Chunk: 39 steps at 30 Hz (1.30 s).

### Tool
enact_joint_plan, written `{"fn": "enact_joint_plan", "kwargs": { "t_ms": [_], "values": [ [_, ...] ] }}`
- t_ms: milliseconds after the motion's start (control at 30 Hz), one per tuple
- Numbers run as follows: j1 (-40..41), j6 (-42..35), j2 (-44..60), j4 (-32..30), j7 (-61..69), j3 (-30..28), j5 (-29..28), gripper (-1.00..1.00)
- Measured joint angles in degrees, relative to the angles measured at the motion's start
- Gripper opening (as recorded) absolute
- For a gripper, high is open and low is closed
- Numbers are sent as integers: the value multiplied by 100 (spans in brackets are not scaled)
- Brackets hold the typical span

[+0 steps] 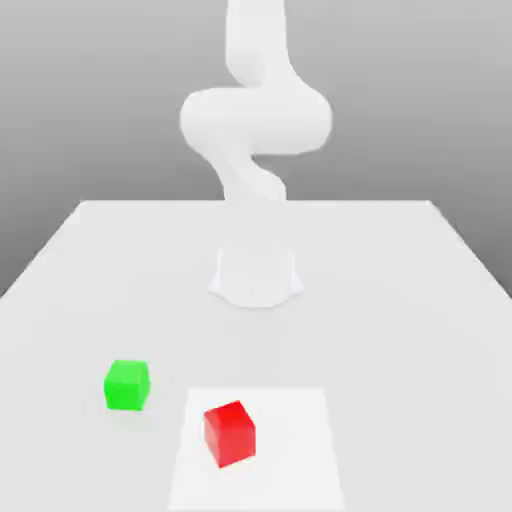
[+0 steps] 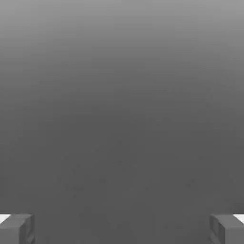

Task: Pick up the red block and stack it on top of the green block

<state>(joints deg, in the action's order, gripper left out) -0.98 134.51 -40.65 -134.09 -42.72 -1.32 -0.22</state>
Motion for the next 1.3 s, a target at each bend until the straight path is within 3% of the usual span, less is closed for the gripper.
{"fn": "enact_joint_plan", "kwargs": {
  "t_ms": [533,700,867,900,1133,1300],
  "values": [
    [-398,1767,3363,-1492,2211,-700,129,0],
    [-320,2330,4402,-1913,2883,-706,206,0],
    [-131,3165,5441,-1837,3244,-441,577,0],
    [-64,3326,5632,-1810,3290,-360,637,-100],
    [-29,3353,5672,-1805,3275,-328,619,-100],
    [-137,2604,4780,-1941,3014,-516,263,-100]
  ]
}}
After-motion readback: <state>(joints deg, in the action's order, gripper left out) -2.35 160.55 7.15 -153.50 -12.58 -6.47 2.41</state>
